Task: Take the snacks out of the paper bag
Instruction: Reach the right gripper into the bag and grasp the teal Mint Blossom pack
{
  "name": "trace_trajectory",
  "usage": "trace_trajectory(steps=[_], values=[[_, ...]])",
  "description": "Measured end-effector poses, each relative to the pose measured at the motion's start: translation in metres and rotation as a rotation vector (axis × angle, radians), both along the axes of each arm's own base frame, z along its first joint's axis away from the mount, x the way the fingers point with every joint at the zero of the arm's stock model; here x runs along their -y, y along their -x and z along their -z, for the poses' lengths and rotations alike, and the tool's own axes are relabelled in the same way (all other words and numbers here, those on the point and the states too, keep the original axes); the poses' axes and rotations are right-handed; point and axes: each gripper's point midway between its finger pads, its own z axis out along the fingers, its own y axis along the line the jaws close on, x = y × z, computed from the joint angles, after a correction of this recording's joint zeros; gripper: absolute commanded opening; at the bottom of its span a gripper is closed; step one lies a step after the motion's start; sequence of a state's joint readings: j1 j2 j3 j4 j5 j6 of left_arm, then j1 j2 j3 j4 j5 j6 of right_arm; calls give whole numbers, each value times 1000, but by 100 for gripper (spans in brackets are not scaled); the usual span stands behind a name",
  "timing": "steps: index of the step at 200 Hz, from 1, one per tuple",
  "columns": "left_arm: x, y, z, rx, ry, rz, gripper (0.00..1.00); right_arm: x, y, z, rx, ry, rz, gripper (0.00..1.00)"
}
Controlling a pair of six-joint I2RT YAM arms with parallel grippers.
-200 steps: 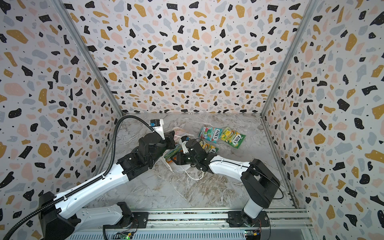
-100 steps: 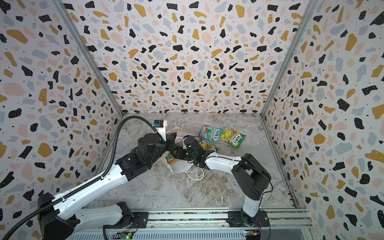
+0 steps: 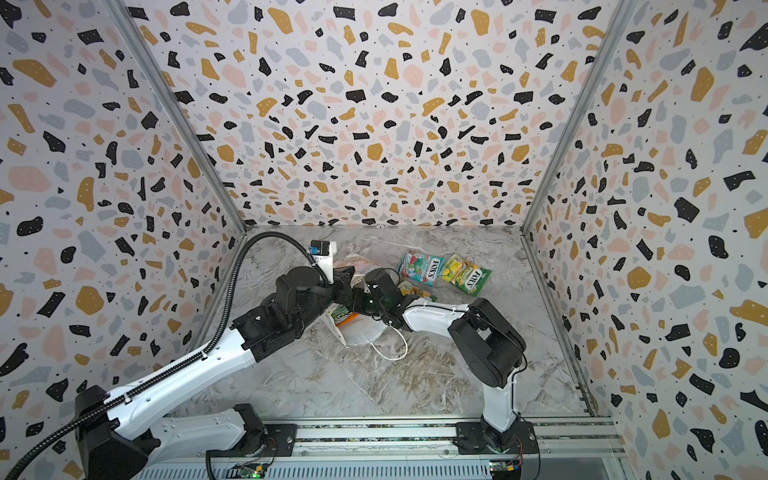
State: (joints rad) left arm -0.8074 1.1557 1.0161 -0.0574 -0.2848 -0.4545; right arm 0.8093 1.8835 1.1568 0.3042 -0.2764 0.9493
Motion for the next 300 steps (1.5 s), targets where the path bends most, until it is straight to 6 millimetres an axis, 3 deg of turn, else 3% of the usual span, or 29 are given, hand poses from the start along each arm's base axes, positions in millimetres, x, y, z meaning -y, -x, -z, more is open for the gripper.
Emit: trace_trajectory(steps=[77, 97, 123, 188, 300], values=[[1, 1, 2, -1, -12, 9, 0, -13, -9, 3, -2, -44, -15, 38], [0, 1, 3, -3, -17, 9, 0, -19, -11, 3, -2, -67, -28, 27], [-2, 0, 3, -2, -24, -3, 0, -22, -10, 6, -11, -75, -39, 0], [-24, -9, 8, -20, -19, -151, 0, -14, 2, 11, 57, -56, -82, 0], [-42, -15, 8, -22, 13, -277, 0, 17, 43, -50, 271, 2, -203, 0]])
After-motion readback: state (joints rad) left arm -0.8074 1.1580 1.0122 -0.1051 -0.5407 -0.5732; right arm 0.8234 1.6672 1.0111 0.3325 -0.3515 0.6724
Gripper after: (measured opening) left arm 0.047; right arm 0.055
